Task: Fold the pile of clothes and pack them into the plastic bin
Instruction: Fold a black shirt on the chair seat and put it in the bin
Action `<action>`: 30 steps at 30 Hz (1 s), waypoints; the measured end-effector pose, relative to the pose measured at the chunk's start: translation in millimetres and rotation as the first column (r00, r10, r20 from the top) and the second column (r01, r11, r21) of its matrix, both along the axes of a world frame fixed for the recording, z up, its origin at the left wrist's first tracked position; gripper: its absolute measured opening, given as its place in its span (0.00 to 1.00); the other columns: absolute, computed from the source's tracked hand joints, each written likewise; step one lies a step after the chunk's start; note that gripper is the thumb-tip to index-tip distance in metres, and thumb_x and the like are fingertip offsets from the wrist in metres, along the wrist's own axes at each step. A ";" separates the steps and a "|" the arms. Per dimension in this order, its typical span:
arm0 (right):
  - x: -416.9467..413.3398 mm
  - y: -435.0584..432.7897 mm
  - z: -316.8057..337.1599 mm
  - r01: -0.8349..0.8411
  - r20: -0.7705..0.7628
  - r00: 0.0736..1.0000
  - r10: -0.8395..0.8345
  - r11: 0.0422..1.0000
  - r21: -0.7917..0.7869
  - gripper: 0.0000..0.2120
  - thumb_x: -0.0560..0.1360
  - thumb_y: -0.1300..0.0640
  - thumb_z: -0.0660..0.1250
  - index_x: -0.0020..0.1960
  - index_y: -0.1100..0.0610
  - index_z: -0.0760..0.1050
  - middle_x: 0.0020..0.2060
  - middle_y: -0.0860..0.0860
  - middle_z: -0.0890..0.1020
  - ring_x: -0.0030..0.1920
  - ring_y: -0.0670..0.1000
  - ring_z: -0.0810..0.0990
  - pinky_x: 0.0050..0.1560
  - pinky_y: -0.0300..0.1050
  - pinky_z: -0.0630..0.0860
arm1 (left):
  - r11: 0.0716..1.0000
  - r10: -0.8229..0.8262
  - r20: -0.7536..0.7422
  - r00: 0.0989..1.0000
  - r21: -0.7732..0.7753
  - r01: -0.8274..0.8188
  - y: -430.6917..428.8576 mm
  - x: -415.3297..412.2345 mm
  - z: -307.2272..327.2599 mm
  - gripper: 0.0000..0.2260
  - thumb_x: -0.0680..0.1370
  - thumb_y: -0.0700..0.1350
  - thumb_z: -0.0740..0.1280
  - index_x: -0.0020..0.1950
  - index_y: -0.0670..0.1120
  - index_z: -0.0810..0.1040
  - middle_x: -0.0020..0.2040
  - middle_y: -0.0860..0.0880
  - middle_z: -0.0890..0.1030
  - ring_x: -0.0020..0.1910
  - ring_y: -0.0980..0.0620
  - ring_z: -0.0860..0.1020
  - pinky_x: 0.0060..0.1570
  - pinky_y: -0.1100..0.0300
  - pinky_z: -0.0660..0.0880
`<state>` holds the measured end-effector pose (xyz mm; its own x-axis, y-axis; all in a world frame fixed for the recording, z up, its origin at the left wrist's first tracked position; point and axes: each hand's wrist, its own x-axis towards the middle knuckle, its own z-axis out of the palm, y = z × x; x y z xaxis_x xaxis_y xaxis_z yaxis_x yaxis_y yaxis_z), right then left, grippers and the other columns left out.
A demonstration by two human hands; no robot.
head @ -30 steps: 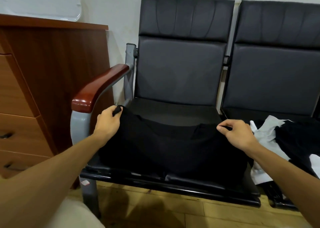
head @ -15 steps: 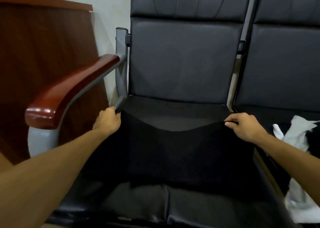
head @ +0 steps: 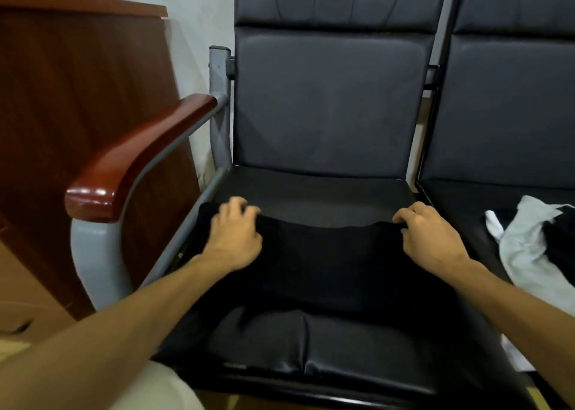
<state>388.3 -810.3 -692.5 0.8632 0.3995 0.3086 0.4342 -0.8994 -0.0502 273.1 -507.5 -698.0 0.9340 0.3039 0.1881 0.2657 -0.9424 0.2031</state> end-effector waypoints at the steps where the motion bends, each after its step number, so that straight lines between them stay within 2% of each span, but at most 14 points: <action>1: -6.9 -1.6 -1.3 0.019 -0.043 0.999 -0.015 0.996 0.092 0.12 0.76 0.63 0.65 0.59 0.56 0.77 0.56 0.54 0.76 0.57 0.55 0.75 0.58 0.51 0.74 | 0.995 -0.092 -0.098 0.991 -0.056 0.087 -15.9 -6.4 -1.4 0.24 0.78 0.48 0.63 0.73 0.49 0.64 0.72 0.46 0.59 0.71 0.43 0.60 0.68 0.51 0.60; 3: -19.6 -8.2 -4.0 0.075 -0.137 0.990 -0.041 0.963 0.258 0.09 0.76 0.63 0.65 0.55 0.56 0.79 0.52 0.53 0.77 0.55 0.54 0.77 0.56 0.48 0.75 | 0.958 -0.272 -0.248 0.930 -0.164 0.237 -47.1 -20.3 -4.8 0.23 0.81 0.52 0.60 0.75 0.51 0.61 0.73 0.49 0.58 0.72 0.46 0.58 0.70 0.52 0.57; 5: -30.1 -18.5 -2.7 0.130 -0.253 0.966 -0.052 0.944 0.304 0.05 0.76 0.61 0.65 0.49 0.55 0.79 0.46 0.52 0.80 0.51 0.54 0.79 0.51 0.43 0.73 | 0.908 -0.413 -0.306 0.858 -0.217 0.359 -72.3 -32.8 -6.7 0.22 0.82 0.54 0.57 0.76 0.52 0.61 0.73 0.51 0.58 0.72 0.48 0.58 0.70 0.52 0.56; 8: -47.8 -36.1 7.2 0.128 -0.404 0.914 -0.046 0.976 0.177 0.05 0.77 0.53 0.68 0.43 0.52 0.78 0.39 0.49 0.80 0.46 0.50 0.79 0.46 0.40 0.71 | 0.853 -0.521 -0.341 0.782 -0.200 0.482 -92.1 -44.7 -5.3 0.22 0.82 0.55 0.56 0.76 0.54 0.60 0.71 0.53 0.60 0.70 0.51 0.59 0.70 0.53 0.56; 11: -68.7 -56.6 14.3 -0.074 -0.536 0.836 0.116 0.992 0.100 0.06 0.74 0.48 0.71 0.46 0.50 0.79 0.40 0.44 0.80 0.43 0.42 0.77 0.41 0.29 0.69 | 0.845 -0.534 -0.386 0.752 -0.213 0.491 -91.8 -45.9 -5.4 0.21 0.83 0.54 0.54 0.76 0.55 0.60 0.71 0.52 0.64 0.70 0.51 0.61 0.71 0.50 0.60; 13: -79.1 -68.1 13.7 -0.221 -0.601 0.778 0.184 0.975 0.012 0.10 0.71 0.48 0.74 0.51 0.49 0.79 0.47 0.44 0.77 0.49 0.42 0.75 0.49 0.29 0.69 | 0.852 -0.521 -0.404 0.752 -0.206 0.481 -84.9 -44.7 -7.0 0.20 0.83 0.53 0.56 0.75 0.54 0.64 0.67 0.51 0.68 0.68 0.50 0.66 0.68 0.52 0.65; 15: -81.6 -75.4 12.0 -0.290 -0.540 0.816 0.206 0.954 -0.075 0.10 0.71 0.51 0.75 0.50 0.47 0.79 0.50 0.44 0.75 0.53 0.44 0.73 0.57 0.37 0.70 | 0.868 -0.493 -0.370 0.788 -0.145 0.475 -77.3 -43.8 -7.8 0.17 0.82 0.52 0.58 0.72 0.54 0.69 0.62 0.51 0.72 0.64 0.51 0.70 0.64 0.57 0.68; 17: -81.9 -78.9 12.5 -0.317 -0.440 0.868 0.229 0.938 -0.136 0.06 0.72 0.54 0.73 0.48 0.47 0.80 0.50 0.44 0.76 0.53 0.45 0.74 0.60 0.42 0.70 | 0.886 -0.459 -0.345 0.819 -0.113 0.449 -72.8 -44.3 -8.0 0.15 0.82 0.50 0.59 0.69 0.54 0.73 0.60 0.51 0.73 0.62 0.50 0.72 0.61 0.58 0.69; 19: -82.7 -80.8 16.8 -0.316 -0.359 0.908 0.214 0.915 -0.252 0.05 0.74 0.56 0.71 0.49 0.49 0.79 0.51 0.44 0.77 0.55 0.46 0.75 0.60 0.43 0.69 | 0.897 -0.438 -0.348 0.829 -0.108 0.429 -71.1 -45.5 -7.5 0.14 0.82 0.50 0.59 0.67 0.53 0.75 0.60 0.51 0.74 0.61 0.50 0.73 0.60 0.59 0.69; 22: -84.4 -85.4 25.8 -0.257 -0.275 0.950 0.151 0.877 -0.406 0.07 0.74 0.57 0.68 0.46 0.45 0.75 0.52 0.43 0.78 0.57 0.46 0.74 0.62 0.44 0.64 | 0.902 -0.429 -0.345 0.835 -0.116 0.416 -69.8 -48.2 -6.5 0.14 0.82 0.48 0.60 0.67 0.52 0.75 0.59 0.51 0.74 0.61 0.50 0.73 0.59 0.60 0.70; 24: -86.4 -87.1 28.5 -0.213 -0.251 0.962 0.110 0.875 -0.435 0.10 0.74 0.60 0.66 0.45 0.44 0.75 0.52 0.42 0.78 0.57 0.46 0.74 0.61 0.45 0.62 | 0.904 -0.427 -0.345 0.836 -0.125 0.410 -69.4 -49.9 -5.0 0.14 0.82 0.48 0.60 0.67 0.52 0.75 0.57 0.52 0.73 0.61 0.51 0.73 0.59 0.61 0.69; 28: -92.8 -71.2 28.2 -0.185 -0.240 0.967 0.089 0.891 -0.415 0.15 0.73 0.60 0.60 0.54 0.45 0.78 0.54 0.45 0.76 0.59 0.48 0.72 0.61 0.47 0.61 | 0.882 -0.471 -0.327 0.819 -0.176 0.436 -69.1 -54.1 -3.7 0.13 0.81 0.53 0.61 0.64 0.53 0.78 0.50 0.56 0.72 0.54 0.55 0.74 0.55 0.62 0.70; 30: -94.5 -55.3 26.2 -0.194 -0.242 0.964 0.110 0.914 -0.358 0.16 0.75 0.60 0.59 0.58 0.46 0.77 0.57 0.47 0.75 0.61 0.50 0.71 0.63 0.48 0.61 | 0.870 -0.481 -0.292 0.827 -0.272 0.410 -68.9 -56.5 -1.7 0.15 0.80 0.57 0.60 0.61 0.53 0.80 0.50 0.57 0.74 0.51 0.59 0.74 0.54 0.62 0.70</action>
<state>293.8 -865.6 -666.2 0.8109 0.5805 -0.0737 0.5837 -0.7937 0.1712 216.6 -576.4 -699.7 0.9693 -0.1648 -0.1827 -0.0887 -0.9266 0.3654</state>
